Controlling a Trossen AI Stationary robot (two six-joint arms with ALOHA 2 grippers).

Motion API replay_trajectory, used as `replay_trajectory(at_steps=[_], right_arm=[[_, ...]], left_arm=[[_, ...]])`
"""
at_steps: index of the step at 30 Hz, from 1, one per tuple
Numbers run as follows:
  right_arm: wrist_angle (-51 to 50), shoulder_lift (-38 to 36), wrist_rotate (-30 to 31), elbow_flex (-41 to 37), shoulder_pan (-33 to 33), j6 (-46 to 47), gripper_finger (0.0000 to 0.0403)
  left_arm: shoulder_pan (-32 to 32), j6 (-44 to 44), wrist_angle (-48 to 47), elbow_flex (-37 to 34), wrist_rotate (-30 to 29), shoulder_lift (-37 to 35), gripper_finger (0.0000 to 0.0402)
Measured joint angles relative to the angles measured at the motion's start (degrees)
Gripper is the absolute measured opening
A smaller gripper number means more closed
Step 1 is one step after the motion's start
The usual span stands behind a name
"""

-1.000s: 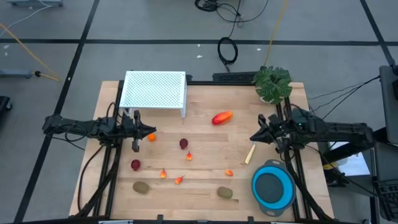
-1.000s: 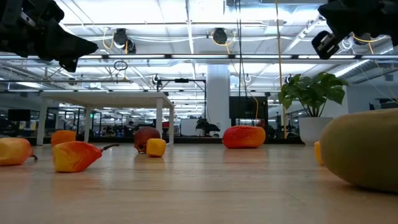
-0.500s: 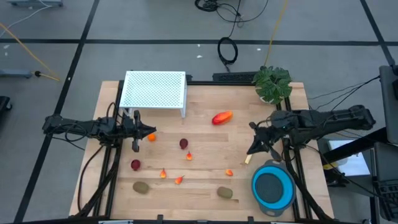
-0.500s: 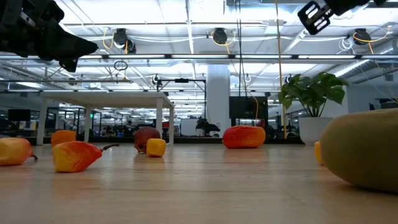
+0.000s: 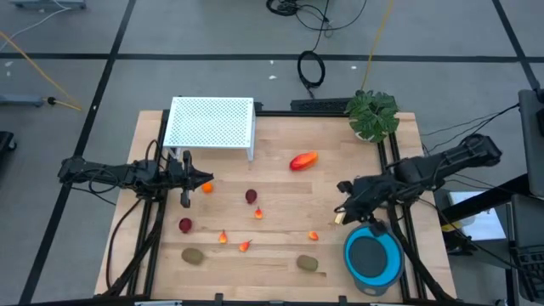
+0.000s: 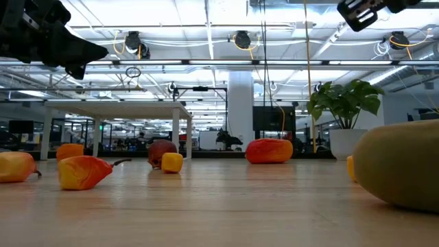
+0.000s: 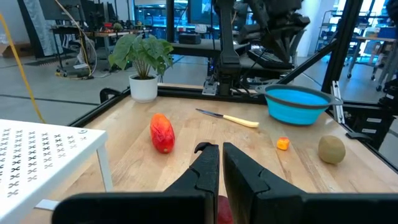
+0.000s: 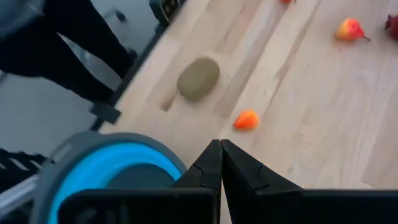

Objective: Pick & Place Fruit
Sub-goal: Put the blue strainer bowl on the shelf

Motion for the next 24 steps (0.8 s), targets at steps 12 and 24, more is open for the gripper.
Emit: replay_trajectory(at_steps=[12,24], right_arm=[[-2.3,4.7,1.7,0.0,4.0,-1.1,0.0000],[-2.7,1.7,1.5,0.0,2.7,4.8,0.0000]], left_arm=[[0.0,0.0,0.3,0.0,0.0,0.0,0.0021],[0.0,0.0,0.7,0.0,0.0,0.0,0.0021]])
